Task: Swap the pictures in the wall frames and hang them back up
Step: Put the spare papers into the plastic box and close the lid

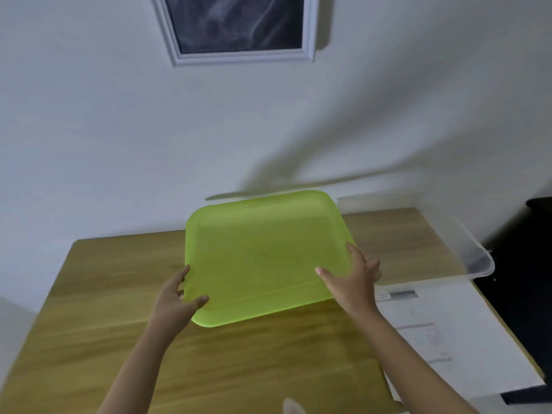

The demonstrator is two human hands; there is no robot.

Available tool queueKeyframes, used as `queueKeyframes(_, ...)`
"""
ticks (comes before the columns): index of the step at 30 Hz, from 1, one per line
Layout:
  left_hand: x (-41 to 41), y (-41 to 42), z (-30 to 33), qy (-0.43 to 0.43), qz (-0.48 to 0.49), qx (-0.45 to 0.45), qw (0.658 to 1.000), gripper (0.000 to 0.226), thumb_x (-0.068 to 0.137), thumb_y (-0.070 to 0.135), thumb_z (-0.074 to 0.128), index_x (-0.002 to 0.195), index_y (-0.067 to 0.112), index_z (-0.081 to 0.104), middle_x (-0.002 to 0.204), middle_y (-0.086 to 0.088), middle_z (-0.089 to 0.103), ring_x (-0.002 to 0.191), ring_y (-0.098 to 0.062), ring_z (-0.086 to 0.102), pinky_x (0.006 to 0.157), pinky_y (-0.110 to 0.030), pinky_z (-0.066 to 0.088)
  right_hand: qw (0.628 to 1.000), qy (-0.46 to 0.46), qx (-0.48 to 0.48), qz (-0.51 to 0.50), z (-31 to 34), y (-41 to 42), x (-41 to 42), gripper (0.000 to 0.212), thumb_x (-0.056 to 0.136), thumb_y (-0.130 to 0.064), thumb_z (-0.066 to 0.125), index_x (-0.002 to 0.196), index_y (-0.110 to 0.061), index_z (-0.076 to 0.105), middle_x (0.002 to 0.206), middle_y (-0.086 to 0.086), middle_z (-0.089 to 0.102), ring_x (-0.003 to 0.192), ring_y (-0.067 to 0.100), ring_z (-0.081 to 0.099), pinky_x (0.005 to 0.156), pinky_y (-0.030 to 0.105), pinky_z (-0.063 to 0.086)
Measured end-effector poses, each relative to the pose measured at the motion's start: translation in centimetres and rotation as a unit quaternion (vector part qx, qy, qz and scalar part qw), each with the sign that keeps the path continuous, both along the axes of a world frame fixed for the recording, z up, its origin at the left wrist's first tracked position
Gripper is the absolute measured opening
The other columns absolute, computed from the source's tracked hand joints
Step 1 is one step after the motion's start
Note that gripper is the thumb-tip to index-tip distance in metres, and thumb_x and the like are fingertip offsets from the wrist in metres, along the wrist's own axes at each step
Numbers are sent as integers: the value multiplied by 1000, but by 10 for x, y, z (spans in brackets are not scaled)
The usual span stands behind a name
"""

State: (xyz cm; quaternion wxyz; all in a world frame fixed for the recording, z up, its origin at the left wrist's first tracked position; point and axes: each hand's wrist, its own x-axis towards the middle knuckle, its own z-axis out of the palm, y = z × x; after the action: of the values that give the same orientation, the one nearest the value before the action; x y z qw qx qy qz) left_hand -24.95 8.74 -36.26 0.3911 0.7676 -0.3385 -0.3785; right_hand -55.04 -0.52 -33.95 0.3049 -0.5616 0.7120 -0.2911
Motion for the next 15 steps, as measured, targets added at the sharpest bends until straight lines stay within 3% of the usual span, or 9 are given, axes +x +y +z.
queueKeyframes(7,105,34,-33,-15,22,78,997,82,68,-2,77,139,15,41,133,-19,50,113,-36,53,96,-50,46,998,17,58,18,-45,36,111,87,72,-38,78,143,-15,33,138,18,25,131,37,19,103,43,36)
queueKeyframes(11,139,38,-44,-44,30,107,993,77,70,-2,75,138,13,43,134,-21,50,118,-36,51,99,-46,44,996,24,82,28,-65,45,153,86,73,-40,76,143,-13,32,138,20,24,130,38,21,103,43,36)
queueKeyframes(15,153,37,-46,-74,32,109,991,72,75,-2,69,139,14,42,134,-19,50,117,-34,51,84,-35,43,994,38,93,39,-80,49,178,89,74,-44,74,145,-16,28,140,19,22,130,38,20,106,45,35)
